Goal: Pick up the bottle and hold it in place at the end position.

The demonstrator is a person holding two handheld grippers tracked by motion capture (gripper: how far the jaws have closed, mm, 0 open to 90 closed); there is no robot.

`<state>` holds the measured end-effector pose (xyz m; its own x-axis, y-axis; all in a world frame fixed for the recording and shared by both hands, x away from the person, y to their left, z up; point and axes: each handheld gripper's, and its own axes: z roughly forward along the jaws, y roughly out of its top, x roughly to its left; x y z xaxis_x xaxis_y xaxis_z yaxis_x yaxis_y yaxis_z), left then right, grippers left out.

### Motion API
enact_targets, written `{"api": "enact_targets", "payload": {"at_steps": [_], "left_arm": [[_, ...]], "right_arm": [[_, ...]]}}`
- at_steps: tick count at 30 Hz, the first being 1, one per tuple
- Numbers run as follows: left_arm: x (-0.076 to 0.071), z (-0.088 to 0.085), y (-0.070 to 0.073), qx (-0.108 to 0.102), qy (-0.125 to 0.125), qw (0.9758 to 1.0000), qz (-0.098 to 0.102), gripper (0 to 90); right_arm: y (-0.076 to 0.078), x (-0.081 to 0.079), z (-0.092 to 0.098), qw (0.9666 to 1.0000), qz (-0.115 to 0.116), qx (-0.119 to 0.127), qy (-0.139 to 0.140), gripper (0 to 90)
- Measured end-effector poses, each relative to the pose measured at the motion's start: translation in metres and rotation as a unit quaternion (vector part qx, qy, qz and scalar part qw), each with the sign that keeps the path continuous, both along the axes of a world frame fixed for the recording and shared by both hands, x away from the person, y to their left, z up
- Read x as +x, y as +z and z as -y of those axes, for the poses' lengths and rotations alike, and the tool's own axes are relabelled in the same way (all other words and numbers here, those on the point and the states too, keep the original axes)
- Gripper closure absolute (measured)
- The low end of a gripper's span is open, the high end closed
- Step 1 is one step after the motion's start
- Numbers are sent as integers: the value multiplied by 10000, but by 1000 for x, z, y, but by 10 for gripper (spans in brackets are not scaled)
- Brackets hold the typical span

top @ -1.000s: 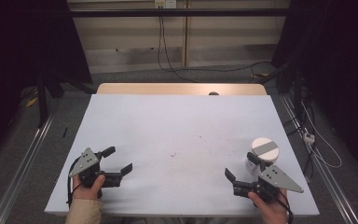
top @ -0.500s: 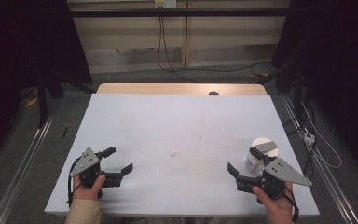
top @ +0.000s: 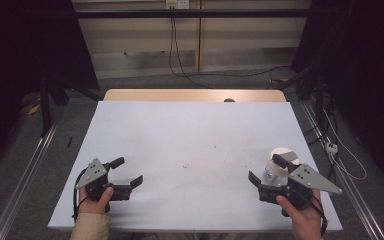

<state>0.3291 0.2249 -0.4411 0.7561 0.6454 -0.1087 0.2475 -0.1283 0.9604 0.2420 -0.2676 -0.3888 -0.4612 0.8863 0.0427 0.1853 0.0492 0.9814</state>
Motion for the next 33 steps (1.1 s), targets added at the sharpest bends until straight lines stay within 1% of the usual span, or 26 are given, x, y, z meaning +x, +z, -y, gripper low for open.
{"api": "enact_targets", "payload": {"at_steps": [3, 4, 7, 9, 10, 12, 13, 14, 15, 17, 18, 19, 20, 21, 23, 25, 26, 28, 29, 31, 33], "left_arm": [[0, 1, -1, -15, 0, 10000, -39, 40], [0, 1, -1, -21, 3, 10000, -40, 40], [0, 0, 0, -12, 11, 10000, -36, 40], [0, 0, 0, -12, 11, 10000, -38, 40], [0, 0, -1, 0, -3, 10000, -38, 40], [0, 1, -1, -8, -18, 10000, -51, 40], [0, 1, -1, -8, -18, 10000, -51, 40], [1, 1, -1, 18, -30, 10000, -42, 40], [0, 1, -1, 20, -24, 10000, -34, 40], [0, 1, 0, 19, -20, 10000, 8, 40], [0, 1, 0, -3, -17, 10000, 1, 40], [0, 1, 0, 2, -31, 10000, 2, 40], [0, 1, -1, -6, -37, 10000, -11, 40], [1, 1, -1, 13, -46, 10000, -43, 40], [1, 1, -1, 26, -51, 10000, -43, 40], [1, 1, -1, 10, -50, 10000, -44, 40], [1, 1, -1, 12, -46, 10000, -42, 40], [1, 2, -1, 8, -56, 10000, -48, 40], [1, 2, -1, 8, -56, 10000, -48, 40], [1, 2, -1, 29, -59, 10000, -47, 40], [1, 2, -2, -4, -52, 10000, -61, 40]], "right_arm": [[4, 0, 3, 10000, 7, -35, -10, 62], [6, 1, 7, 10000, 7, -20, -46, 61], [8, 2, 13, 9999, 19, -47, -128, 56], [8, 3, 18, 9998, -14, -77, -188, 51], [8, 3, 20, 9997, -15, -69, -216, 51], [6, 4, 22, 9995, -18, -155, -267, 49], [6, 4, 22, 9995, -18, -155, -267, 49], [5, 4, 23, 9993, -20, -223, -287, 46], [4, 5, 24, 9993, -31, -209, -309, 46], [1, 7, 28, 9985, -61, -297, -452, 39], [1, 7, 28, 9985, -61, -297, -452, 39], [0, 7, 30, 9981, -59, -315, -535, 38], [0, 7, 32, 9980, -49, -307, -547, 39], [-1, 8, 35, 9973, -27, -320, -662, 37], [-2, 8, 38, 9971, -29, -294, -699, 31], [-2, 8, 40, 9967, -39, -323, -742, 30], [-4, 9, 43, 9960, -28, -334, -832, 28], [-6, 9, 45, 9953, -36, -334, -903, 24], [-6, 10, 46, 9954, -43, -302, -909, 23], [-7, 10, 47, 9953, -50, -315, -912, 22], [-8, 11, 48, 9950, -49, -352, -931, 20]]}}
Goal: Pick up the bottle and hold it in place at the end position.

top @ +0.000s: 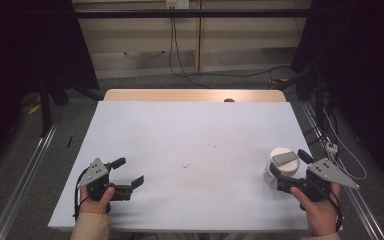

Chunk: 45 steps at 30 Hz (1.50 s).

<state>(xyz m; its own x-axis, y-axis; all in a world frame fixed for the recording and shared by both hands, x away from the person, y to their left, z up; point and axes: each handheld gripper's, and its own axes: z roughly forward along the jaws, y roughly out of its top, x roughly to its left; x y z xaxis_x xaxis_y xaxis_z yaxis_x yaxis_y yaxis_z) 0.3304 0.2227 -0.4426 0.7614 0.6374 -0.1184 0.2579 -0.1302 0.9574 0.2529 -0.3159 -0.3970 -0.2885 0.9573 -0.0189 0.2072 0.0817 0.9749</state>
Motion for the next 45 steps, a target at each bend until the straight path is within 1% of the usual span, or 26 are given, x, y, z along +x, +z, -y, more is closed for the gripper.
{"api": "enact_targets", "payload": {"at_steps": [5, 9, 13, 14, 15, 17, 18, 19, 20, 21, 25, 27, 28, 30, 34, 35, 36, 37, 41, 45], "left_arm": [[0, 0, 0, 7, -7, 10000, -10, 40], [1, 0, 0, 30, -40, 10000, -18, 41], [1, 1, -1, 27, -53, 10000, -22, 42], [1, 1, -1, 29, -56, 10000, -33, 42], [1, 1, -1, 31, -57, 10000, -31, 42], [1, 1, -1, 20, -55, 10000, -34, 42], [1, 1, -1, 20, -55, 10000, -34, 42], [1, 1, -1, 21, -57, 10000, -31, 42], [1, 1, -1, 21, -57, 10000, -31, 41], [1, 1, -1, 13, -56, 10000, -30, 42], [1, 1, -1, 11, -47, 10000, -44, 42], [1, 0, -1, 14, -45, 10000, -42, 42], [1, 0, -1, 0, -15, 10000, -54, 42], [1, -1, -1, 20, -24, 10000, -47, 42], [1, -2, -1, 31, -27, 10000, -29, 42], [1, -2, 0, 32, -22, 10000, -26, 42], [1, -2, 0, 34, -21, 10000, -27, 42], [1, -2, 0, 10, -13, 10000, -32, 42], [1, -1, 0, -6, -17, 10000, -26, 43], [2, -1, -1, -13, -14, 10000, -28, 44]], "right_arm": [[-4, 2, 5, 10000, -24, 47, -53, 19], [-11, 5, 7, 9999, -120, 36, -113, 15], [-20, 9, 10, 9995, -250, 77, -183, 16], [-20, 9, 10, 9995, -250, 77, -183, 16], [-25, 11, 11, 9993, -327, 112, -131, 16], [-32, 13, 10, 9990, -401, 133, -112, 16], [-35, 14, 9, 9988, -464, 124, -103, 19], [-38, 14, 7, 9987, -489, 112, -95, 10], [-38, 14, 7, 9987, -489, 112, -95, 10], [-43, 17, 5, 9984, -559, 89, -86, 7], [-49, 22, 3, 9977, -658, 49, -135, 20], [-49, 23, 3, 9977, -663, 58, -152, 35], [-51, 24, 3, 9973, -722, 25, -146, 71], [-52, 24, 5, 9973, -722, 39, -155, 94], [-53, 24, 4, 9974, -701, 4, -155, 106], [-53, 24, 4, 9974, -706, -23, -121, 122], [-53, 24, 4, 9972, -734, -68, -96, 167], [-54, 24, 4, 9976, -677, -131, -102, 180], [-54, 24, 6, 9976, -675, -106, -89, 183], [-54, 25, 5, 9977, -661, -161, -74, 184]]}}
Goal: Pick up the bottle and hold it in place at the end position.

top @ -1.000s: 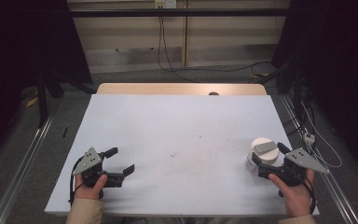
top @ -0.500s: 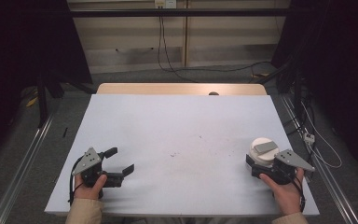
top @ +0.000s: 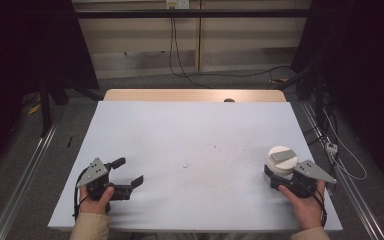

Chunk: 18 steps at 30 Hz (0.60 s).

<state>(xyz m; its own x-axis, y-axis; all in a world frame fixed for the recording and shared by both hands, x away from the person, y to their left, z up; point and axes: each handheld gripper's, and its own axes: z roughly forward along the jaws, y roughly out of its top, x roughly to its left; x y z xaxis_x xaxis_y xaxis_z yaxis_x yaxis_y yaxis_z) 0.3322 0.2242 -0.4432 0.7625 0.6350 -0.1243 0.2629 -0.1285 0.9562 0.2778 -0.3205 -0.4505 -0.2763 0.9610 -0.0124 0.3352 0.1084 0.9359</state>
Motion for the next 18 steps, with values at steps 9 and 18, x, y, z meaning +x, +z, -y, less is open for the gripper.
{"api": "enact_targets", "payload": {"at_steps": [9, 18], "left_arm": [[1, 2, 0, 22, -63, 10000, 16, 45], [1, 1, 0, 3, -36, 10000, 33, 45]], "right_arm": [[8, 0, -5, 9999, 84, 30, 123, 185], [14, 10, -21, 9994, 148, 11, 325, 185]]}}
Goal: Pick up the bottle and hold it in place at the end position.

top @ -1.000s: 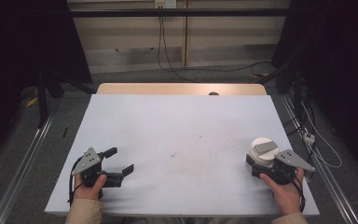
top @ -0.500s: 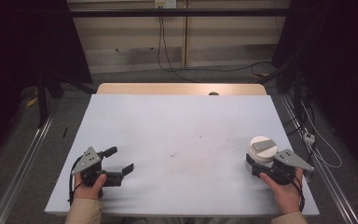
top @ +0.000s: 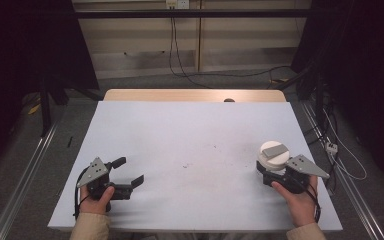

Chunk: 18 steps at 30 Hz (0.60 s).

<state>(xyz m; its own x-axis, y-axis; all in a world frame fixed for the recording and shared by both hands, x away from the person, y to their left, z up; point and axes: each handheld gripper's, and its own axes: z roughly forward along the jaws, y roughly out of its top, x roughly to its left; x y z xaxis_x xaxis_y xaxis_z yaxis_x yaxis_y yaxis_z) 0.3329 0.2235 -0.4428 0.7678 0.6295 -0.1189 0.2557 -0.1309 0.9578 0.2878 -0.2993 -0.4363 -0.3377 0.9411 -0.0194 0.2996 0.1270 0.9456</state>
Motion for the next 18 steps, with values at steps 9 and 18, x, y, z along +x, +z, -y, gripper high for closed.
{"api": "enact_targets", "payload": {"at_steps": [9, 18], "left_arm": [[3, 4, -1, 6, -68, 10000, -25, 45], [3, 6, -1, 8, -89, 10000, -24, 45]], "right_arm": [[4, 11, -20, 9997, 2, -72, 224, 185], [4, 23, -43, 9989, -18, -44, 467, 185]]}}
